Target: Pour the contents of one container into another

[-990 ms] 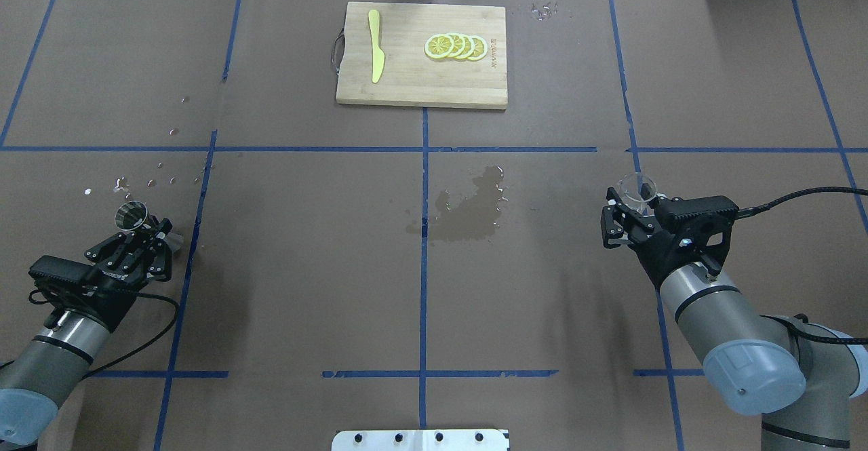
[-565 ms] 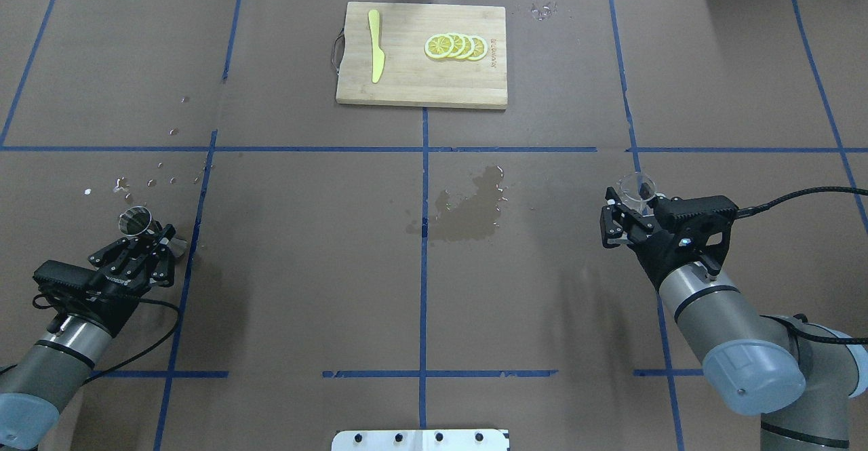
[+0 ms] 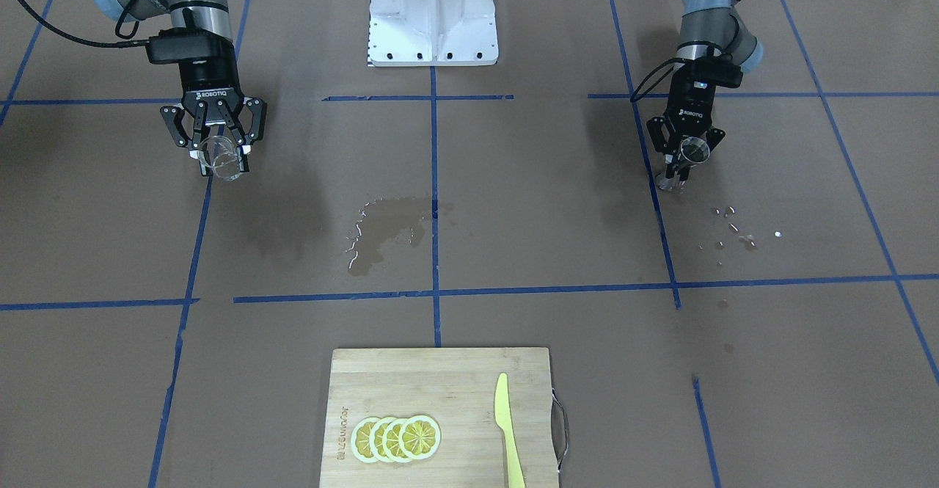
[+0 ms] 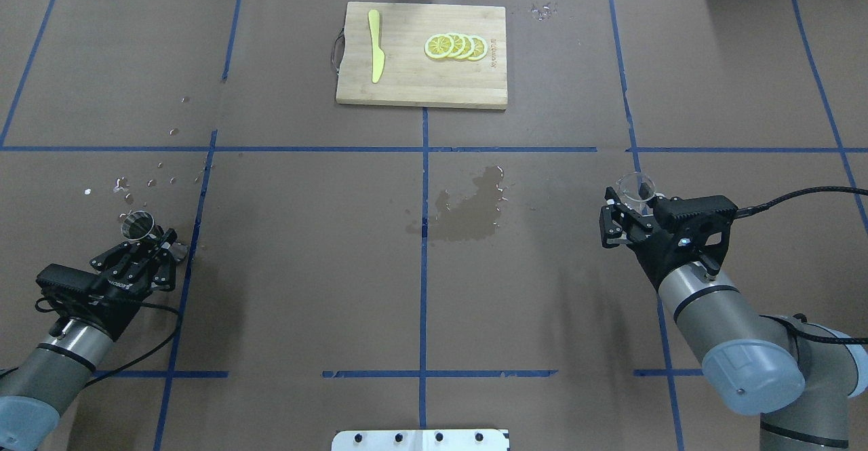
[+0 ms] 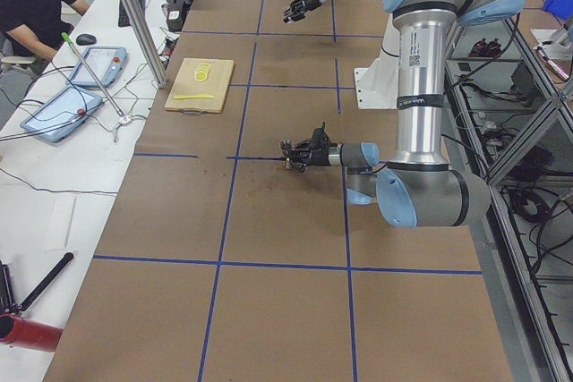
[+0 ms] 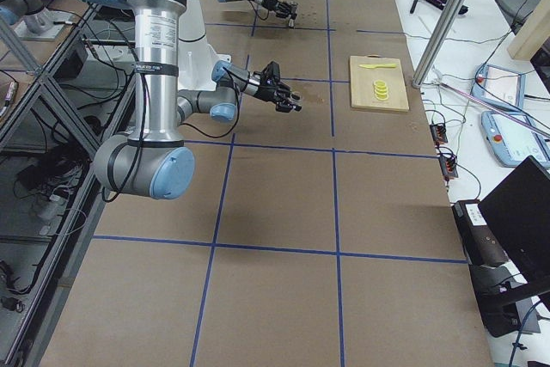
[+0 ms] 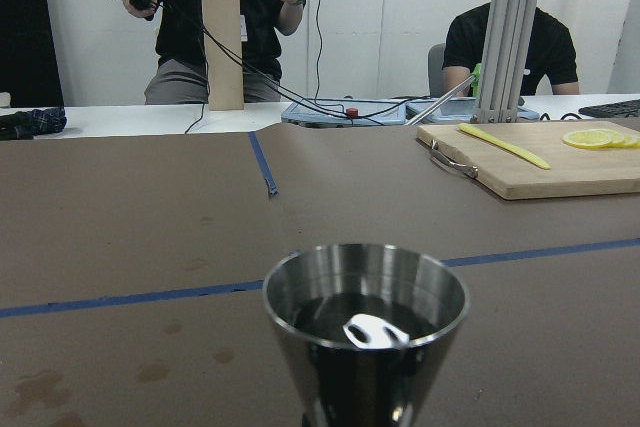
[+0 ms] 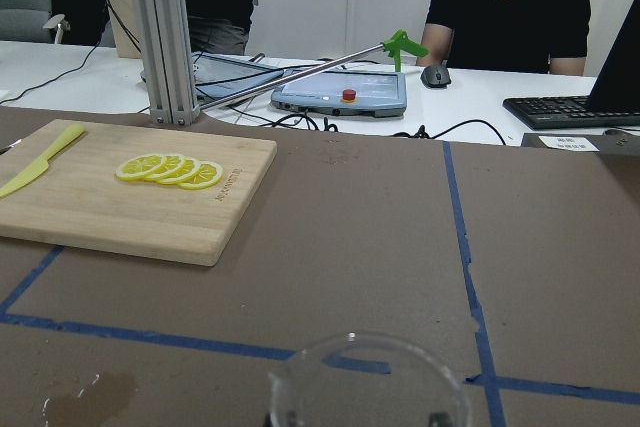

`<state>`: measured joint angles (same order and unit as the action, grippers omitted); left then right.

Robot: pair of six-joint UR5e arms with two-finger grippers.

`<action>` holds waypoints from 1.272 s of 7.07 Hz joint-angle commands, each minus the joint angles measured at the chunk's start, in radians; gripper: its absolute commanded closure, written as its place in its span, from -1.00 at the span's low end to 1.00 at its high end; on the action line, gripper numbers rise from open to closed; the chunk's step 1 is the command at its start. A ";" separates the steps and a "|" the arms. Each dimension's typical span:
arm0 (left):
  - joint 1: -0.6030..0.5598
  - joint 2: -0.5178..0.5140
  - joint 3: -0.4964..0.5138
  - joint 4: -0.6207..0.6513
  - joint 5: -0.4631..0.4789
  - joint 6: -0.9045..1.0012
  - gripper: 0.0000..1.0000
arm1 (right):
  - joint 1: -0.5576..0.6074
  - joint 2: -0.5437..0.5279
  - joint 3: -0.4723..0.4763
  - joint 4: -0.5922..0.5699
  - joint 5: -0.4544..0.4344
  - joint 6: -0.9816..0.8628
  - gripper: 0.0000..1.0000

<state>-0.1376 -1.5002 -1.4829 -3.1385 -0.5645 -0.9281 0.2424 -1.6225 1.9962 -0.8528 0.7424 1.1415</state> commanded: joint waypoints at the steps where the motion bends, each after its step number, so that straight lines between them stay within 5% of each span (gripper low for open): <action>1: 0.001 0.000 0.003 0.000 0.000 0.000 0.98 | 0.000 0.001 0.003 0.001 0.000 0.000 0.96; 5: 0.003 0.000 0.013 0.000 0.002 0.002 0.69 | 0.000 0.003 0.006 0.000 -0.002 0.001 0.96; 7: 0.004 0.000 0.012 0.000 0.002 0.003 -0.46 | 0.000 0.003 0.006 0.001 -0.002 0.001 0.96; 9: 0.003 0.000 0.009 0.000 0.000 0.005 -0.54 | 0.000 0.003 0.006 0.000 -0.002 0.001 0.96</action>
<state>-0.1338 -1.5002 -1.4719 -3.1385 -0.5633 -0.9248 0.2424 -1.6199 2.0018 -0.8525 0.7409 1.1427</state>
